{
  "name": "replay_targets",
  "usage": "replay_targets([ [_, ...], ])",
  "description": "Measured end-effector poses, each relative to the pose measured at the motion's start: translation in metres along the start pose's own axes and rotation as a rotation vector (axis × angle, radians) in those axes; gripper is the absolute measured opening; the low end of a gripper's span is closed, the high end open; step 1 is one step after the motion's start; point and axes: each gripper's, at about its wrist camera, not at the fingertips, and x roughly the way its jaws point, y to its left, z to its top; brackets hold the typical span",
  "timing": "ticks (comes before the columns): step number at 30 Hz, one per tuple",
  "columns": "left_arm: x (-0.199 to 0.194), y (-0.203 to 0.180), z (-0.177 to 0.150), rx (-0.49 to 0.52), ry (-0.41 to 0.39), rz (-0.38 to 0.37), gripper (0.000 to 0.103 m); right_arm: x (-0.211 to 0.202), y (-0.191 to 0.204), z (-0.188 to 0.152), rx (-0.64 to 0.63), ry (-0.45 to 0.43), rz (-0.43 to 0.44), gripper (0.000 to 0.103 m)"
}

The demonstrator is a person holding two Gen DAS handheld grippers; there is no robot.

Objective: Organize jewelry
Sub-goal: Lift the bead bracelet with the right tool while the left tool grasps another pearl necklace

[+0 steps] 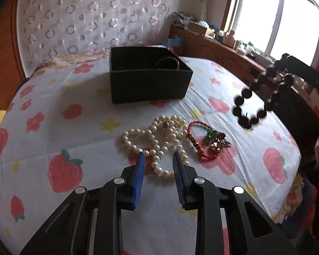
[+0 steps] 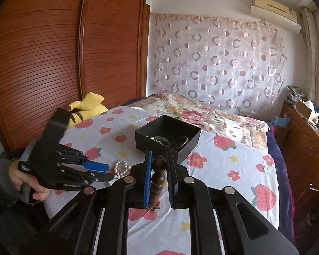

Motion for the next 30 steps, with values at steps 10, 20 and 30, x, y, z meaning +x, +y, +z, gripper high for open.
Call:
replay_targets([
  [10, 0.011, -0.006, 0.002, 0.043, 0.037, 0.069, 0.007, 0.000, 0.001, -0.008, 0.009, 0.014, 0.000, 0.015],
  [20, -0.037, -0.008, 0.006, 0.032, -0.104, 0.032, 0.006, 0.002, 0.002, -0.012, 0.018, 0.026, 0.004, 0.015],
  [30, -0.090, -0.010, 0.046, 0.037, -0.250, 0.021, 0.006, -0.001, 0.003, -0.001, 0.002, 0.002, -0.002, 0.015],
])
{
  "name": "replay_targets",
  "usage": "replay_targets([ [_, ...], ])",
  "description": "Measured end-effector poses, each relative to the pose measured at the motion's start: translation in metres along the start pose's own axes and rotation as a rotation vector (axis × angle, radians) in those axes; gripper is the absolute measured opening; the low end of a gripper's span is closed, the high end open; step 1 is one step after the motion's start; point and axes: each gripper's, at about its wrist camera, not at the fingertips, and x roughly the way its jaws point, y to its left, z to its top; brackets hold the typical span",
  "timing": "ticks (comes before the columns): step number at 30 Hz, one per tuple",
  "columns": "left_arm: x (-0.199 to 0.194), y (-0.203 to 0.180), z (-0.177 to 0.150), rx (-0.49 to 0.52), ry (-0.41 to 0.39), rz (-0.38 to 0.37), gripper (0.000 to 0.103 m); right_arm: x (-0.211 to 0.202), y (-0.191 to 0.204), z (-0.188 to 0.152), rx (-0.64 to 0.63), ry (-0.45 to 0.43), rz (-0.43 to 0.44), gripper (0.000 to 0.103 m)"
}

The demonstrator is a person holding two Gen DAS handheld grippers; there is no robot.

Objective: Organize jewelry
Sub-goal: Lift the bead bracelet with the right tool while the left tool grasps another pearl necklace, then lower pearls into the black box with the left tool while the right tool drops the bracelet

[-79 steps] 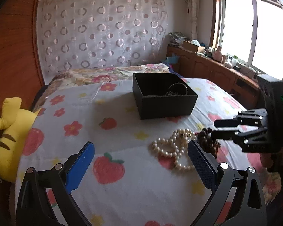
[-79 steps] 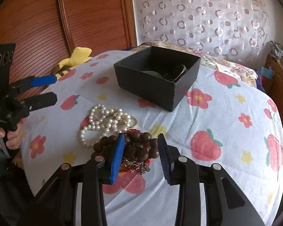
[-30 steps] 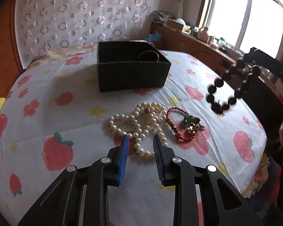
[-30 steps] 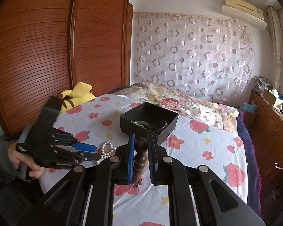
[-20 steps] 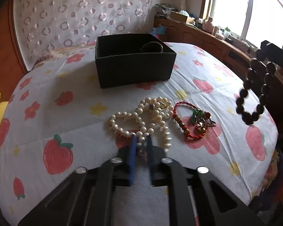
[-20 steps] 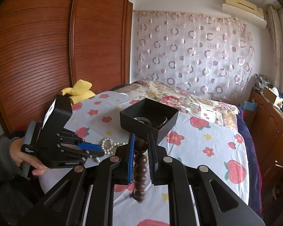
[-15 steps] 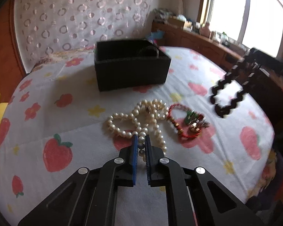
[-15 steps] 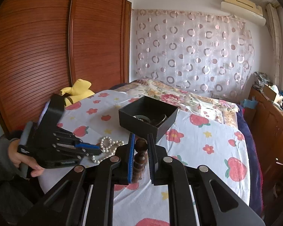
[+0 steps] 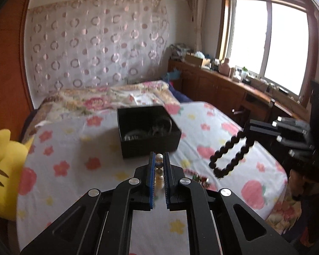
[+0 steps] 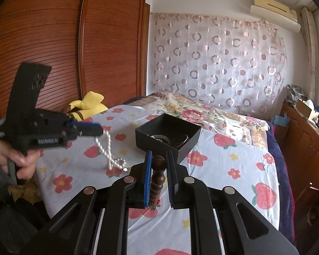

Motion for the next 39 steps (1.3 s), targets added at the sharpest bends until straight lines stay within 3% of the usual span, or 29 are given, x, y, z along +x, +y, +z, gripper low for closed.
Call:
replay_targets([
  [16, -0.041, -0.008, 0.071, 0.065, -0.159, 0.021, 0.006, -0.007, -0.002, 0.020, -0.023, -0.040, -0.011, 0.015],
  [29, -0.025, -0.007, 0.121, 0.080, -0.178, 0.058, 0.006, 0.016, -0.004, 0.056, -0.075, -0.057, -0.033, 0.015],
  [39, -0.010, -0.005, 0.156, 0.102, -0.187, 0.126, 0.006, 0.048, -0.014, 0.088, -0.081, -0.039, -0.050, 0.015],
])
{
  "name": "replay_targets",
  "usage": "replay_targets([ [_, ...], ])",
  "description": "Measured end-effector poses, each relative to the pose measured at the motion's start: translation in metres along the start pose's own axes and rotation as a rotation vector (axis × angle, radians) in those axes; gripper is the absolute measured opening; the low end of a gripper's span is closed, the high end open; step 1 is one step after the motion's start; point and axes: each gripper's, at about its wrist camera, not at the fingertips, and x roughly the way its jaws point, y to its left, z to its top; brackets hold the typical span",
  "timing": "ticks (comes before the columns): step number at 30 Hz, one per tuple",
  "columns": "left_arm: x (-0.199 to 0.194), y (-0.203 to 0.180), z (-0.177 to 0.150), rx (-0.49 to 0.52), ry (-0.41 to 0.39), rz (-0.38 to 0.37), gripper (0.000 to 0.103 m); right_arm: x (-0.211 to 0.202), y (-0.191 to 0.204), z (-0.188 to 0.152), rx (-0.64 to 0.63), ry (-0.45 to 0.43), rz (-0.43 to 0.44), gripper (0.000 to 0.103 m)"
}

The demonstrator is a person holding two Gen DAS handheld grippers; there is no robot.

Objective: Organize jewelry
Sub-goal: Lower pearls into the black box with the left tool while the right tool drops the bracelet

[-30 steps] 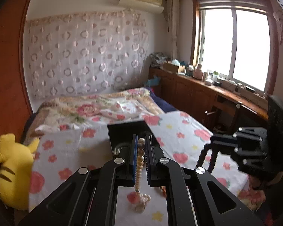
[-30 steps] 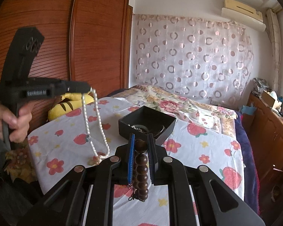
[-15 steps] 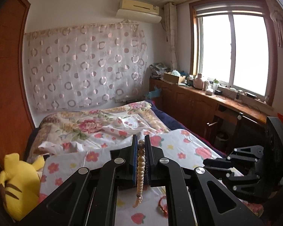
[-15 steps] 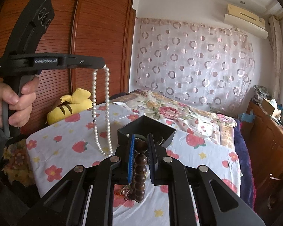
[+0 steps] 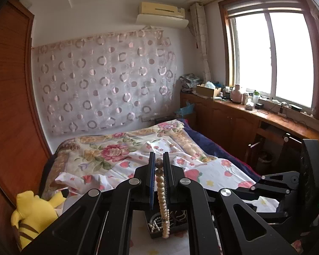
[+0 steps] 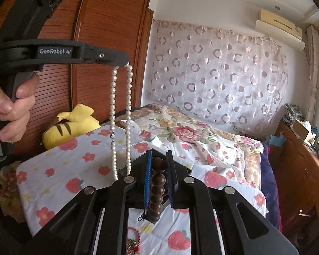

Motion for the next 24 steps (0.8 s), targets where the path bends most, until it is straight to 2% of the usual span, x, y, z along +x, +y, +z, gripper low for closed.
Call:
replay_targets([
  [5, 0.008, 0.002, 0.012, 0.005, -0.011, 0.019, 0.006, 0.020, -0.007, 0.009, 0.015, 0.014, -0.008, 0.015],
  [8, 0.018, 0.006, 0.008, -0.018, 0.009, 0.019, 0.006, 0.033, -0.014, 0.009, 0.048, 0.025, 0.018, 0.015],
  [16, 0.062, 0.024, -0.030, -0.067, 0.114, 0.017, 0.006, 0.069, -0.021, -0.001, 0.078, 0.087, 0.011, 0.015],
  [24, 0.088, 0.034, -0.071, -0.097, 0.194, 0.015, 0.006, 0.095, -0.026, -0.002, 0.099, 0.123, 0.023, 0.015],
])
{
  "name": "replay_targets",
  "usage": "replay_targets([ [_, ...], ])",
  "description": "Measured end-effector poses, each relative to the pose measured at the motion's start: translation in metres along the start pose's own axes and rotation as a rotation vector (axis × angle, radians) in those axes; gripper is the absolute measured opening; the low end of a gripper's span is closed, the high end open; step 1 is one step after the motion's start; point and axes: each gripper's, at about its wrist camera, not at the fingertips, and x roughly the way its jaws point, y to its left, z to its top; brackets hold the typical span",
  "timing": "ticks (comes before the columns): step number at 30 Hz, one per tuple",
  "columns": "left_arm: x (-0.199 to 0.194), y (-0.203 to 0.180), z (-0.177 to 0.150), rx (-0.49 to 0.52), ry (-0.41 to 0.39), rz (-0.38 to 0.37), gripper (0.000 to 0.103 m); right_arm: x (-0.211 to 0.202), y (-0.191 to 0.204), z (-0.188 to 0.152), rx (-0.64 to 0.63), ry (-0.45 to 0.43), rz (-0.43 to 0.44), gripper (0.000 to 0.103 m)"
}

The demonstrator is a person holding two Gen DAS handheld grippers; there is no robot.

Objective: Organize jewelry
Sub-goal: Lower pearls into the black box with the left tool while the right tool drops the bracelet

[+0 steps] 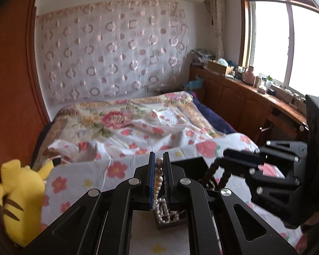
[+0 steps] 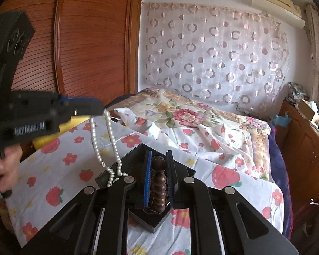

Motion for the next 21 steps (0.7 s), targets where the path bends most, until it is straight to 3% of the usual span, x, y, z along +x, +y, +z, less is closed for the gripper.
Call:
replay_targets([
  [12, 0.025, 0.003, -0.037, -0.007, 0.066, -0.007, 0.007, 0.020, 0.012, -0.015, 0.007, 0.046, 0.021, 0.015],
  [21, 0.030, 0.004, -0.045, -0.005, 0.086, -0.005, 0.007, 0.027, 0.009, -0.023, 0.045, 0.075, 0.030, 0.016],
])
